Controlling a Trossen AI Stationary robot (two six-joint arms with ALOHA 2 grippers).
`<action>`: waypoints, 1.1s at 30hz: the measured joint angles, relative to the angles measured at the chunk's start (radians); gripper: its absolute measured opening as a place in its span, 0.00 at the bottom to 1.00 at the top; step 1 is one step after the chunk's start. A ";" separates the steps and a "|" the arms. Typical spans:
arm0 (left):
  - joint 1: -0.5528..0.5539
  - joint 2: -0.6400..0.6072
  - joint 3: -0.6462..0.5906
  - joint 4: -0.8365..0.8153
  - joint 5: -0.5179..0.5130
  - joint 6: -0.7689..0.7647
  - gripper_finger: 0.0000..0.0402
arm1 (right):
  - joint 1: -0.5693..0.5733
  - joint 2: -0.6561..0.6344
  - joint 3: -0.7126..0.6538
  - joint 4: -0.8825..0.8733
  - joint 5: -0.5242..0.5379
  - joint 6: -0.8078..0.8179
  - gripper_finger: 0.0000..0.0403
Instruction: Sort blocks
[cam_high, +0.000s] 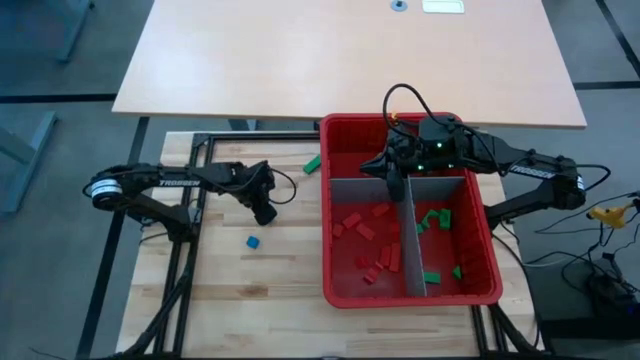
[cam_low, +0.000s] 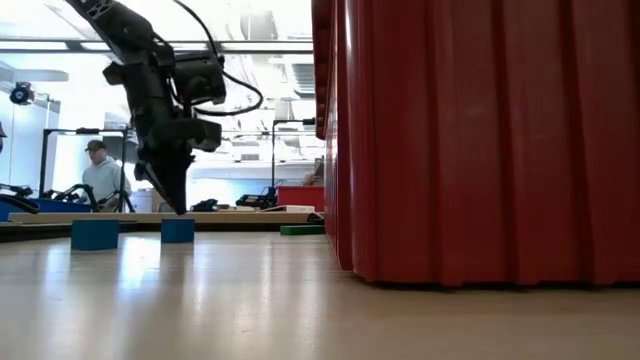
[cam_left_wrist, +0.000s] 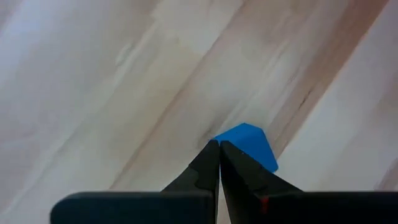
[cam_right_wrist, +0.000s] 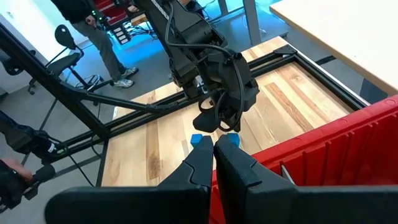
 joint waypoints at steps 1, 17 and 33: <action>0.000 0.000 -0.010 0.013 0.013 0.000 0.00 | 0.000 0.000 0.000 0.000 0.000 0.000 0.00; -0.011 -0.002 -0.095 0.079 0.281 -0.060 0.00 | 0.000 0.000 0.000 0.000 0.000 0.000 0.00; -0.114 -0.031 0.005 0.041 -0.001 -0.022 0.00 | 0.009 0.000 0.000 0.000 0.000 -0.001 0.00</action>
